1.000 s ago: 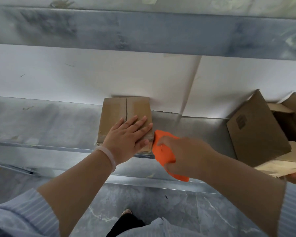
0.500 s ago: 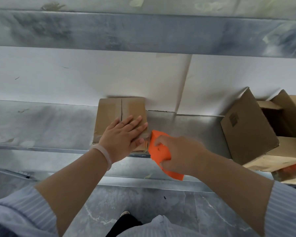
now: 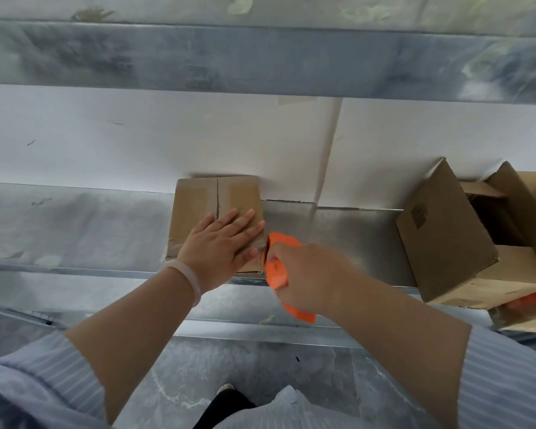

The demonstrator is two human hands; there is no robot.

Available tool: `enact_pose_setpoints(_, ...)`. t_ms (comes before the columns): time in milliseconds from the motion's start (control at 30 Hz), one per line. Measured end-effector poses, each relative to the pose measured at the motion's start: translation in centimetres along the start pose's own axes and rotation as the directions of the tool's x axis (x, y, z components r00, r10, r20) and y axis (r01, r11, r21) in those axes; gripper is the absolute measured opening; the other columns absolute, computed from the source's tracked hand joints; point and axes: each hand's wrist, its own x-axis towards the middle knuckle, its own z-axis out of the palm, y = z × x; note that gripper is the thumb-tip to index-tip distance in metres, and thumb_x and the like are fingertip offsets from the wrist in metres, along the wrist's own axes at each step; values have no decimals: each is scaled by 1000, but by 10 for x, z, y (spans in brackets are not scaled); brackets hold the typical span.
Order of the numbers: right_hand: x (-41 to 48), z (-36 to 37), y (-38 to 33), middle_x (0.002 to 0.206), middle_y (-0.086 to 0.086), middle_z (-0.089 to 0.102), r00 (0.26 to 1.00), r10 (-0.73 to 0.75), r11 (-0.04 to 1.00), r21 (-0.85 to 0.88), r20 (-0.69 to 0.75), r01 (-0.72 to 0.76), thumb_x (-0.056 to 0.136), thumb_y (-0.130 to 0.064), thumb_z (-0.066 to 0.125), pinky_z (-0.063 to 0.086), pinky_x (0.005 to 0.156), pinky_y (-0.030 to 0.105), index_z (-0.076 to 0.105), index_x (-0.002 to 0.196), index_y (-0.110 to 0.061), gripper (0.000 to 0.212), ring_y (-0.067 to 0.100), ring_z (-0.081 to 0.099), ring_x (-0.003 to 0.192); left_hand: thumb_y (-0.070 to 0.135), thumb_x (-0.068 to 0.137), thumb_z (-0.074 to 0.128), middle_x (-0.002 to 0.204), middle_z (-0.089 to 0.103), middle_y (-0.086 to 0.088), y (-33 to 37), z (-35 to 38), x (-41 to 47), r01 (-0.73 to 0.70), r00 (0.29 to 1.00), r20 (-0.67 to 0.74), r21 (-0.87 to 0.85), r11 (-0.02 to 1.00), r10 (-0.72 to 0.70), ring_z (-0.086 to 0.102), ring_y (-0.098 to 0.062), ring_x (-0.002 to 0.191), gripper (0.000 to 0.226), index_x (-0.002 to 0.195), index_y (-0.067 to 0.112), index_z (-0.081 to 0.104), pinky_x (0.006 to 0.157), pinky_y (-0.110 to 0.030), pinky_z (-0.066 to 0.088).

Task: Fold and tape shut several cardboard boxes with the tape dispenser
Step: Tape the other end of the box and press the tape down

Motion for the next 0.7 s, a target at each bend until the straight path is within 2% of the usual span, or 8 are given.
enact_pose_setpoints(167,7,-2,-1,86,-10,47,999,41,998,51,18,-41,84,-32,63,37,70,29,49,114,-36,33,18,50,81,65,85,-9,160,6,17,1,0,2,-4,1000,-4,11,1000,4,7,-13,150,65,147,43,-2,121,-43,10)
enact_pose_setpoints(300,10,-3,-1,96,-8,56,998,55,994,94,21,-57,80,-30,68,38,67,28,52,111,-34,35,17,51,82,66,85,-9,160,7,17,1,0,3,2,1000,-6,11,1000,-2,8,-13,149,68,148,44,1,121,-43,10)
enact_pose_setpoints(433,10,-3,1,105,-7,58,996,73,985,156,44,-79,79,-32,70,39,64,27,53,110,-36,35,18,53,85,71,77,-26,160,6,17,1,1,3,-3,1000,-15,7,1000,3,8,-13,150,74,144,45,-5,121,-42,11)
enact_pose_setpoints(567,9,-2,10,108,-9,59,992,90,974,200,86,-106,72,-41,71,52,78,32,50,102,-45,36,19,59,94,72,73,-32,160,3,17,0,1,3,-2,1000,-10,-2,1000,2,5,-12,150,79,143,45,-8,121,-41,9)
enact_pose_setpoints(700,4,-19,19,110,-14,57,985,71,985,146,155,-94,70,-46,74,48,86,32,54,107,-45,42,16,57,101,74,70,-32,160,2,18,-2,1,4,7,1000,-1,-24,1000,-7,4,-11,150,81,143,46,-9,120,-40,8)
